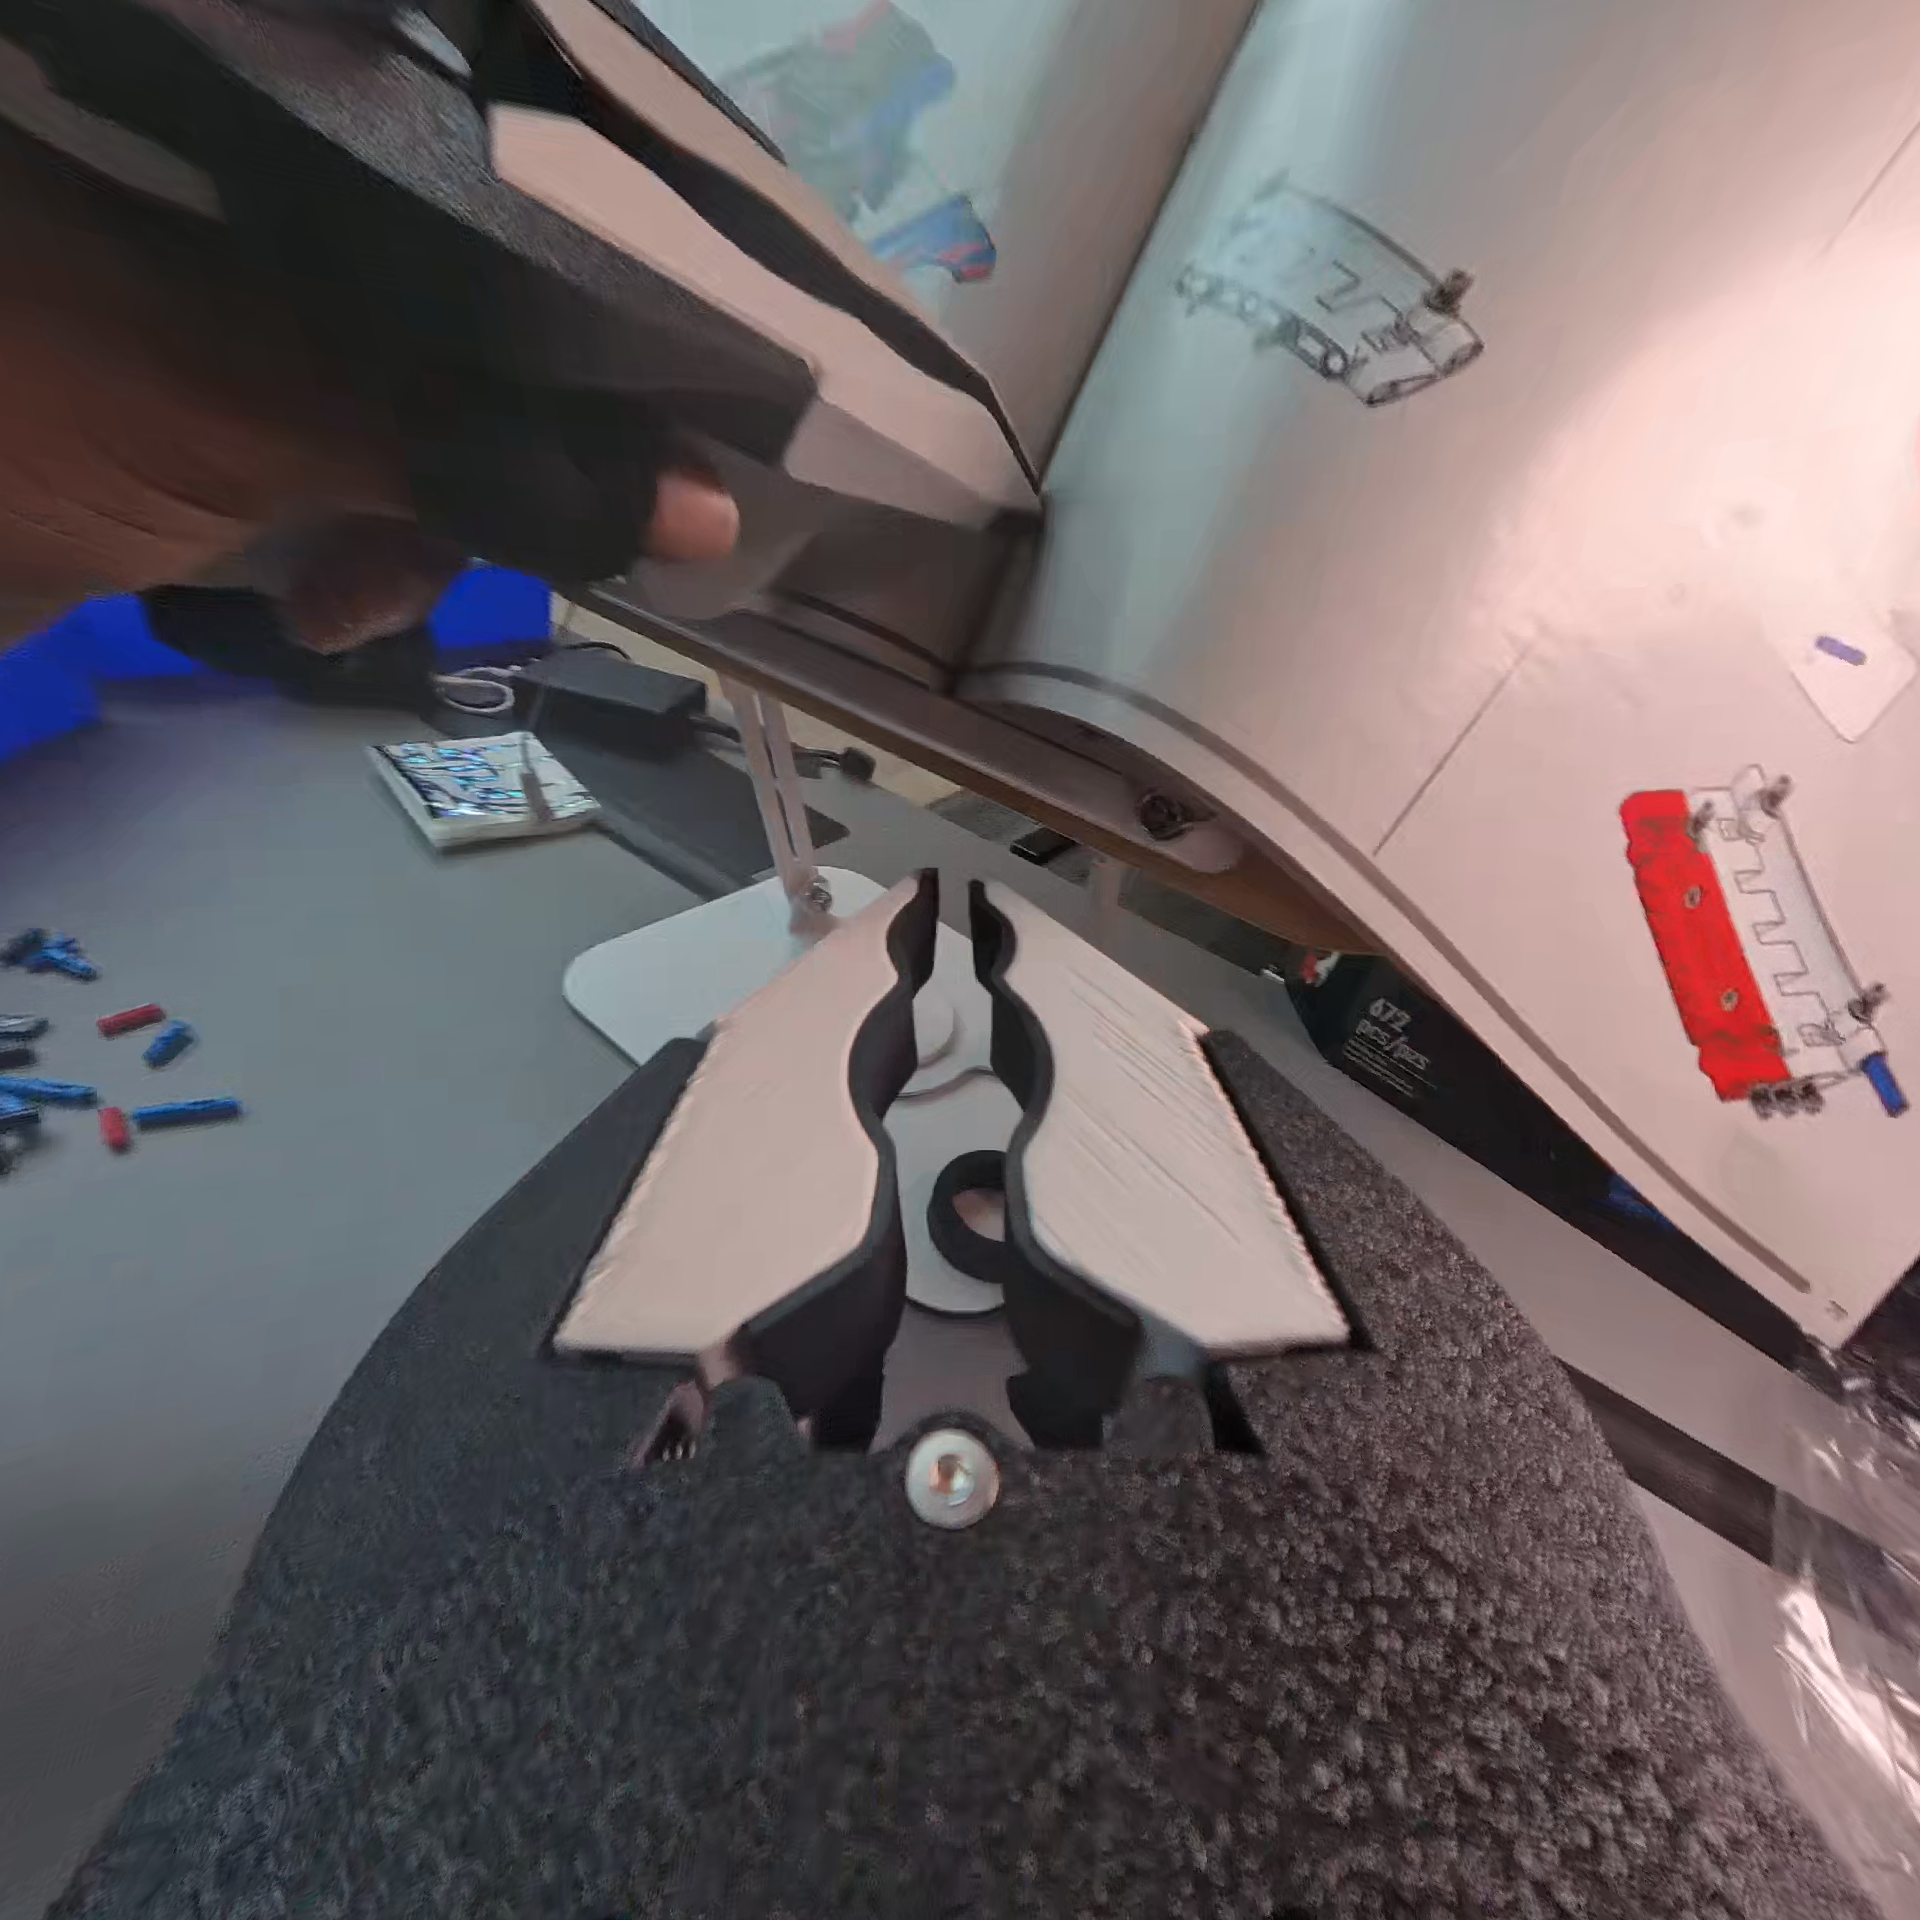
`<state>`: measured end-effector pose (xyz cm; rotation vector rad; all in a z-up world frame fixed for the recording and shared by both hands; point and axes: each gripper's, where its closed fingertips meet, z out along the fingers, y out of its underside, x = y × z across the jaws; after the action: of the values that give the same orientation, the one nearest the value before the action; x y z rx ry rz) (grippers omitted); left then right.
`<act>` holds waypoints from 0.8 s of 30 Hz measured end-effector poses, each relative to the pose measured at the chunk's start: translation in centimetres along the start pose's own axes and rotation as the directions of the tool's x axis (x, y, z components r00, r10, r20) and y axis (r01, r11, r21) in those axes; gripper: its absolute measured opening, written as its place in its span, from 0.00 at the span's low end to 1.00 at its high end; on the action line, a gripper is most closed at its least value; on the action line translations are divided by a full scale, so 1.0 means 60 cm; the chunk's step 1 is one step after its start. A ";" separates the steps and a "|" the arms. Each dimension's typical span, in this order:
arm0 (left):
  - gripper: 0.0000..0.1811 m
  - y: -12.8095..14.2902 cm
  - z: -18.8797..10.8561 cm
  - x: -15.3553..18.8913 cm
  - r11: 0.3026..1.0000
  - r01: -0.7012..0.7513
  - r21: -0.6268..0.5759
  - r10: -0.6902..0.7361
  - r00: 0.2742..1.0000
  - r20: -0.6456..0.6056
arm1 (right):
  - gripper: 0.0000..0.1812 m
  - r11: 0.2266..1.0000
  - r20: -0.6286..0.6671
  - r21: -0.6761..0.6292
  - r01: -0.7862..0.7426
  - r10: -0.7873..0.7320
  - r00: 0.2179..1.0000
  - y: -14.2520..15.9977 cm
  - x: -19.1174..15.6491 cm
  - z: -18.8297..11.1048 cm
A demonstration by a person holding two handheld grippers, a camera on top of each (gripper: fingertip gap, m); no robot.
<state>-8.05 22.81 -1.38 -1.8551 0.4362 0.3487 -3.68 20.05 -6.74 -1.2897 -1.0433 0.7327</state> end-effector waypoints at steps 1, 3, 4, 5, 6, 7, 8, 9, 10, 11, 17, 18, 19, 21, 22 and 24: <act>0.01 -0.001 0.000 -0.001 1.000 -0.006 0.001 0.006 1.000 -0.001 | 0.05 1.000 -0.048 0.007 -0.009 0.009 0.999 0.001 0.008 0.008; 0.02 -0.004 -0.002 -0.002 1.000 -0.028 0.001 0.028 1.000 0.003 | 0.08 0.996 -0.110 0.058 -0.072 0.078 0.991 -0.020 0.024 0.014; 0.02 -0.004 -0.002 -0.003 0.999 -0.033 -0.001 0.033 0.999 0.003 | 0.09 0.990 -0.163 0.082 -0.116 0.129 0.978 -0.030 0.044 0.013; 0.03 -0.005 -0.003 -0.003 0.999 -0.036 -0.001 0.036 0.999 -0.001 | 0.09 0.983 -0.209 0.095 -0.158 0.175 0.962 -0.036 0.063 0.011; 0.03 -0.006 -0.004 -0.003 0.999 -0.037 -0.002 0.037 0.999 -0.008 | 0.13 0.977 -0.226 0.086 -0.197 0.211 0.951 -0.034 0.075 0.012; 0.04 -0.006 -0.005 -0.003 0.999 -0.037 -0.004 0.037 0.999 -0.013 | 0.19 0.969 -0.247 0.077 -0.236 0.248 0.937 -0.028 0.087 0.015; 0.04 -0.006 -0.005 -0.004 0.999 -0.039 -0.005 0.039 0.999 -0.019 | 0.22 0.959 -0.243 0.092 -0.269 0.284 0.928 -0.028 0.093 0.016; 0.04 -0.006 -0.005 -0.004 0.999 -0.044 -0.006 0.043 0.999 -0.023 | 0.24 0.948 -0.221 0.112 -0.299 0.317 0.922 -0.030 0.094 0.015; 0.04 -0.005 -0.006 -0.004 0.999 -0.050 -0.006 0.050 0.998 -0.025 | 0.26 0.941 -0.208 0.121 -0.317 0.337 0.918 -0.031 0.094 0.015; 0.04 -0.006 -0.006 -0.005 0.999 -0.055 -0.005 0.054 0.998 -0.027 | 0.27 0.940 -0.199 0.130 -0.315 0.336 0.921 -0.034 0.093 0.013; 0.04 -0.006 -0.007 -0.006 1.000 -0.022 0.016 0.022 0.998 -0.057 | 0.29 0.968 -0.179 0.143 -0.206 0.230 0.956 -0.052 0.090 0.004; 0.04 -0.006 -0.008 -0.006 1.000 -0.014 0.021 0.016 0.998 -0.065 | 0.29 0.974 -0.186 0.139 -0.181 0.205 0.961 -0.054 0.092 0.002; 0.04 -0.006 -0.008 -0.006 1.000 -0.010 0.025 0.012 0.997 -0.071 | 0.29 0.980 -0.219 0.137 -0.148 0.175 0.960 -0.054 0.100 -0.003; 0.04 -0.005 -0.009 -0.005 1.000 -0.010 0.029 0.012 0.997 -0.076 | 0.28 0.988 -0.259 0.115 -0.099 0.126 0.958 -0.053 0.112 -0.007; 0.04 -0.005 -0.009 -0.005 1.000 -0.011 0.029 0.013 0.997 -0.076 | 0.28 0.991 -0.264 0.110 -0.072 0.099 0.959 -0.055 0.116 -0.010; 0.04 -0.004 -0.009 -0.005 1.000 -0.015 0.026 0.017 0.997 -0.076 | 0.27 0.994 -0.273 0.106 0.028 0.002 0.962 -0.060 0.124 -0.018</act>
<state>-8.18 22.39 -0.85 -1.8453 0.5059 0.2829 -0.21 25.69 -1.66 -1.2473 -0.7771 0.5741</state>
